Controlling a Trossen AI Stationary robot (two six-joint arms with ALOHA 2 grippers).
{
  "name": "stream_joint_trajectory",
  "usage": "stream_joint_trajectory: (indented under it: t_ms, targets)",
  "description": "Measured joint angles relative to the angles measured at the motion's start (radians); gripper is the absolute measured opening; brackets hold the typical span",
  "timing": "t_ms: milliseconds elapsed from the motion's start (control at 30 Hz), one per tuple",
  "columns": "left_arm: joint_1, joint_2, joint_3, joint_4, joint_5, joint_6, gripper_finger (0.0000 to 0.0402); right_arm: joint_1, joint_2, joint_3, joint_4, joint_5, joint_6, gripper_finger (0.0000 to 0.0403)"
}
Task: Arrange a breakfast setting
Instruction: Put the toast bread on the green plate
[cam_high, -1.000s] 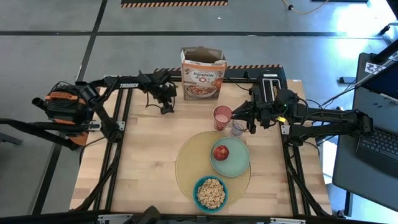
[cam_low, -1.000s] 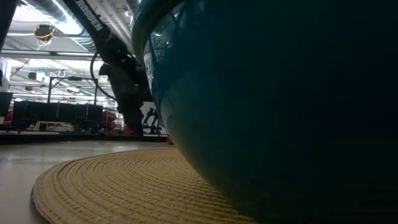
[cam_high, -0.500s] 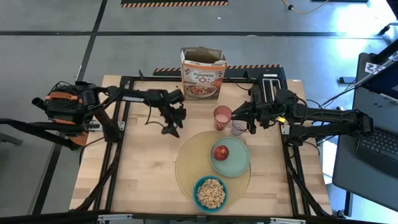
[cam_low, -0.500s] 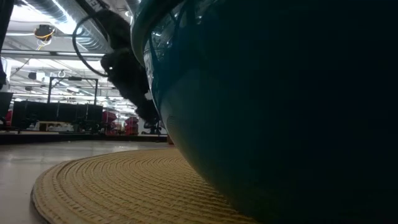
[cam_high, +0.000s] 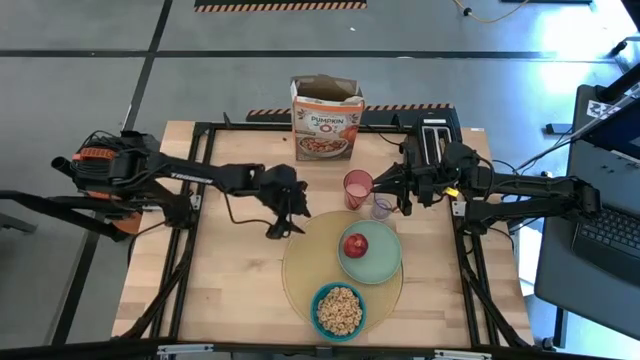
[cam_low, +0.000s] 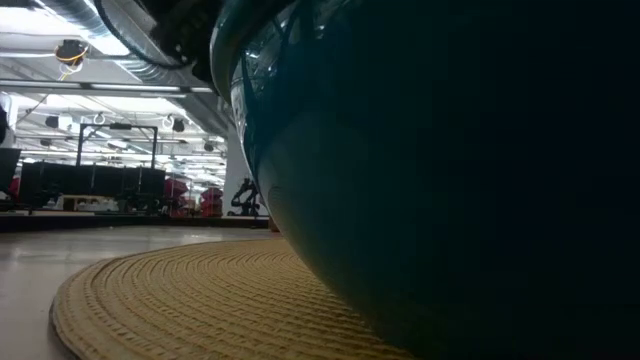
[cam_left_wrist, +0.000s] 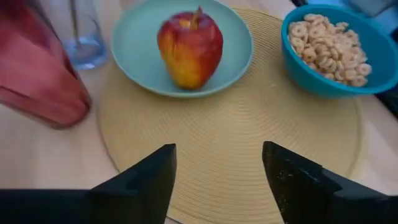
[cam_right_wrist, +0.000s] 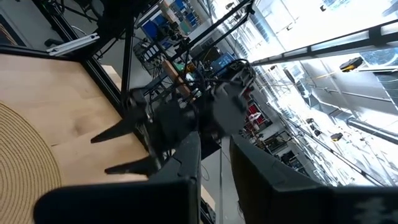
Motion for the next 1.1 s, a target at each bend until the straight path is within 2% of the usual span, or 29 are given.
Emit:
stream_joint_trajectory:
  t_ms: [133, 233, 300, 367, 533, 667, 833, 933, 1033, 1100]
  targets:
    - [-0.065, -0.026, 0.001, 0.004, -0.225, -0.027, 0.0197, 0.0, 0.0, 0.0, 0.001, 0.0, 0.0, 0.0057]
    - [-0.101, -0.023, 0.0, -0.007, -0.404, -0.129, 0.0181, 0.0, 0.0, 0.0, 0.004, 0.0, -0.002, 0.0057]
    - [-0.117, -0.013, 0.001, -0.001, -0.483, -0.175, 0.0177, 0.0, -0.002, 0.0, 0.004, 0.0, -0.023, 0.0057]
    - [-0.12, 0.007, 0.001, -0.011, -0.518, -0.221, 0.0176, 0.0, -0.004, 0.0, 0.01, 0.0, -0.037, 0.0057]
    - [-0.101, 0.037, 0.0, -0.003, -0.532, -0.262, 0.0178, 0.0, -0.019, 0.0, 0.015, 0.024, -0.056, 0.0057]
    - [-0.095, 0.041, 0.0, -0.007, -0.644, -0.336, 0.0175, 0.0, -0.069, 0.0, -0.049, 0.096, -0.079, 0.0057]
    - [-0.104, 0.013, -0.001, 0.082, -0.565, -0.197, 0.0174, 0.0, -0.186, 0.0, -0.197, 0.327, -0.093, 0.0057]
    - [-0.118, -0.03, 0.0, 0.18, -0.5, -0.11, 0.0174, -0.001, -0.273, -0.004, -0.262, 0.347, -0.056, 0.0057]
    - [-0.119, -0.082, 0.0, 0.265, -0.458, -0.023, 0.0174, 0.0, -0.371, -0.046, -0.255, 0.342, -0.028, 0.0057]
    - [-0.115, -0.126, 0.001, 0.315, -0.433, 0.034, 0.0174, 0.0, -0.43, -0.088, -0.258, 0.39, -0.015, 0.0057]
